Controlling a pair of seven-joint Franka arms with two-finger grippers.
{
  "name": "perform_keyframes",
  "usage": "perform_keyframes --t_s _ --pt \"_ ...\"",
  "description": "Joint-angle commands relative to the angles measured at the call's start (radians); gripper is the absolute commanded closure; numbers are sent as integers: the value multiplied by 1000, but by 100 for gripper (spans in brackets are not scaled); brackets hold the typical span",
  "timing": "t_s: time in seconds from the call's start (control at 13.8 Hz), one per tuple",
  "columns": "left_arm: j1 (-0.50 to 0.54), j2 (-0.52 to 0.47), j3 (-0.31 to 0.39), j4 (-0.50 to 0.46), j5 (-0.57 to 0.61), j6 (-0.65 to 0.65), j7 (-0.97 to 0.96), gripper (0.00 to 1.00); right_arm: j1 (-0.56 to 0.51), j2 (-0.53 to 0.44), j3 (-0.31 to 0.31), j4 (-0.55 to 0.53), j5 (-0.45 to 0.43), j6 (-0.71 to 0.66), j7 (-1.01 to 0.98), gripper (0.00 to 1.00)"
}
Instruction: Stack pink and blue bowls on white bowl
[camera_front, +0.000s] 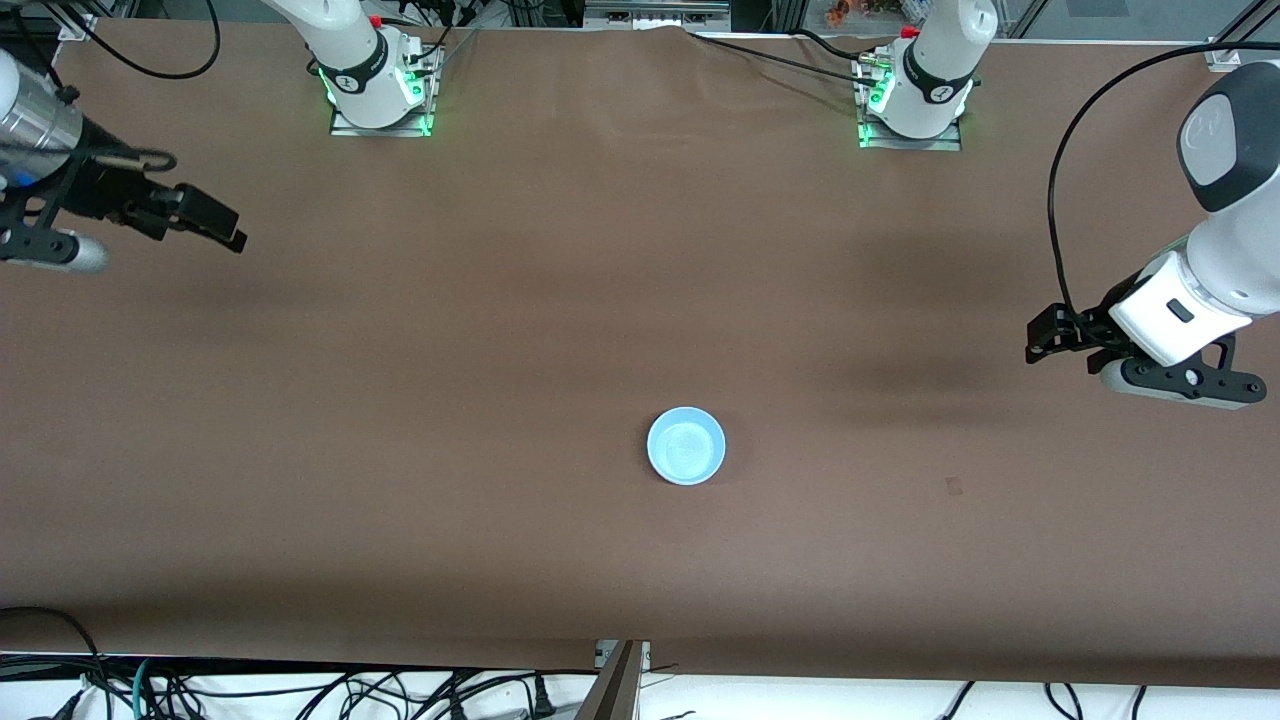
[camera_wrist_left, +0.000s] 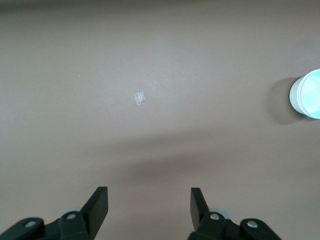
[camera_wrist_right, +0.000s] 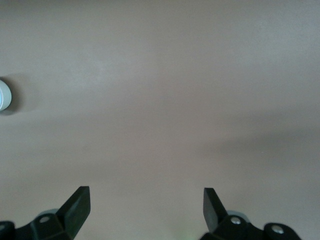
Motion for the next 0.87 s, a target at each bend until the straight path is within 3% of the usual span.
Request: perform_keyframes --t_s 0.0,0.43,0.8 --pt "-4 -98 1 -89 -2 0 19 25 -28 -24 22 -36 -14 22 -12 0" --pt "10 -154 5 -95 13 -20 18 20 -34 -7 -42 -30 -14 42 -134 0" --pt "10 -189 2 -66 74 -35 10 0 -24 7 -30 -22 -42 45 -125 0"
